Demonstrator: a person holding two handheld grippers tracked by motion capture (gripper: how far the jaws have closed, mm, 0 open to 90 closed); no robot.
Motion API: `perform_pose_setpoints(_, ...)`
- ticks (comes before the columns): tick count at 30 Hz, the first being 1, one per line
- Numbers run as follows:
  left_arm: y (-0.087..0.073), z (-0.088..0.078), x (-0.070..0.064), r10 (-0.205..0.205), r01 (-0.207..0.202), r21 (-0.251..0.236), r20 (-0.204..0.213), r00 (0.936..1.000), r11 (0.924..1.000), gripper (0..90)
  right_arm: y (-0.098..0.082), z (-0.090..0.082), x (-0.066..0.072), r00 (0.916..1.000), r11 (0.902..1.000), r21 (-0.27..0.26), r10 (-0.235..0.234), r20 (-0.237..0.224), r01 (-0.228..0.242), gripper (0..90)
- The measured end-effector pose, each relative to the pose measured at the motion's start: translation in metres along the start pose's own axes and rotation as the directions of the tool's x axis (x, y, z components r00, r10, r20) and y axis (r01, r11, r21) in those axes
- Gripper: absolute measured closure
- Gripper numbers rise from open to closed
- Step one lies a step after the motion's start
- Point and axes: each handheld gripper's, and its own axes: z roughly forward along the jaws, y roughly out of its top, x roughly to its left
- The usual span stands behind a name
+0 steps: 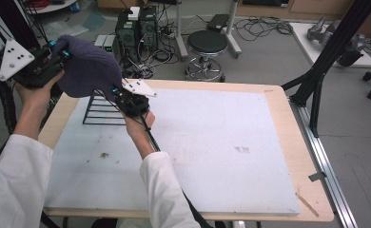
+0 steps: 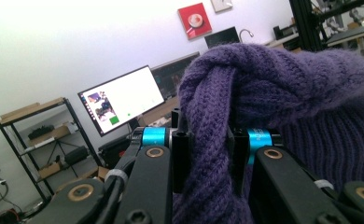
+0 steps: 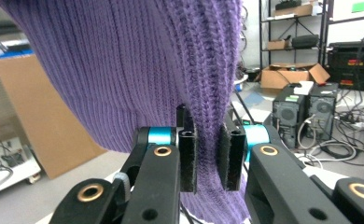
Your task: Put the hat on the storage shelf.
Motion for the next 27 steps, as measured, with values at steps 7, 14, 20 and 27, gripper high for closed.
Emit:
perform_pose_setpoints(7, -0.019, -0.003, -0.003, -0.019, 0.019, 0.038, -0.002, 0.9998, 0.9991, 77.5, -0.020, 0.009, 0.002, 0.9997, 0.9987, 0.051, -0.008, 0.024, 0.007, 81.4)
perform_pose_setpoints(14, -0.037, -0.005, -0.005, -0.050, 0.050, 0.063, -0.001, 0.9987, 0.9968, 77.3, -0.027, 0.012, -0.002, 0.9987, 0.9962, 0.087, -0.007, 0.050, 0.003, 81.3)
perform_pose_setpoints(20, -0.053, -0.009, -0.012, -0.058, 0.056, 0.104, 0.018, 0.9982, 0.9931, 77.0, -0.043, 0.014, -0.002, 0.9977, 0.9892, 0.146, 0.000, 0.068, -0.010, 81.2)
perform_pose_setpoints(27, -0.072, -0.015, -0.019, -0.089, 0.089, 0.131, -0.009, 0.9960, 0.9874, 76.4, -0.052, 0.015, -0.008, 0.9945, 0.9790, 0.189, 0.061, 0.085, -0.076, 80.6)
